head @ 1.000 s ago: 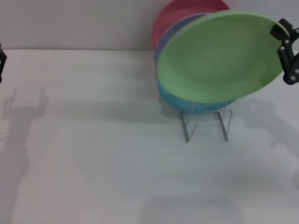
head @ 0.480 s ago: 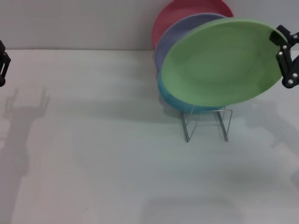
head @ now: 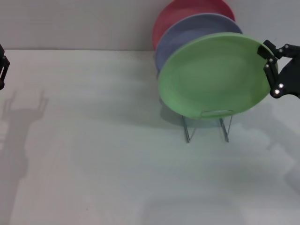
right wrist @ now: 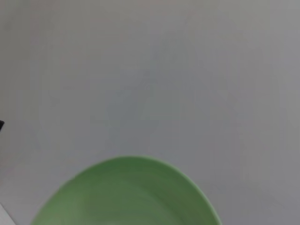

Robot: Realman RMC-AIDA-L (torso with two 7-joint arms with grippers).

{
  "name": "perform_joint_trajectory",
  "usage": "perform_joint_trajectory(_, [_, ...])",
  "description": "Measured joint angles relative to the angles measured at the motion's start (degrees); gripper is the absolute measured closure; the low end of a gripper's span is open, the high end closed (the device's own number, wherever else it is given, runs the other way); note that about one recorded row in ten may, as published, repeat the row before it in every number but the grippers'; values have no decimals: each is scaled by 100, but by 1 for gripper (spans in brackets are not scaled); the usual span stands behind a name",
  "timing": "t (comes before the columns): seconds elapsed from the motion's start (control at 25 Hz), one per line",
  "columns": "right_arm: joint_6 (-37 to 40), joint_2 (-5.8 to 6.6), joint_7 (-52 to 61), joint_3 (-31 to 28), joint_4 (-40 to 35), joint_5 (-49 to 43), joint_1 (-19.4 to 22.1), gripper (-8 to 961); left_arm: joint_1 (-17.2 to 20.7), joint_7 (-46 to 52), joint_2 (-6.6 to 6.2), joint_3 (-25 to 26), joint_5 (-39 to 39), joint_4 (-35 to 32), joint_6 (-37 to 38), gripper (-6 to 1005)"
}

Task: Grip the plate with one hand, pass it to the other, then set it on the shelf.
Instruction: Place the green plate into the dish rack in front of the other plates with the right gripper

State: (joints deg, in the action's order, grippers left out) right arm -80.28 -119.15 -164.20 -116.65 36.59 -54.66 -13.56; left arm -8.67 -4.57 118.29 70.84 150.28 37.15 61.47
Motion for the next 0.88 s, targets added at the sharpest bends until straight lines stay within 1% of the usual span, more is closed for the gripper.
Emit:
perform_joint_trajectory(0.16, [212,-15,11,-2,-148,19,-59,914,-1,0,0,6,-7,0,1,231])
perform_joint_trajectory(0.4, [378,-11,44,-4,-628,26,-255,814,-9,0,0,9,1,1,17,231])
perform_joint_trajectory(0.8, [325,-4,199,61,-655,-25,-244,679,-12,0,1,9,1,3,3,231])
perform_joint_trajectory(0.88, [317,-1,220,72,-655,-32,-242,626,-12,0,1,3,0,3,2,231])
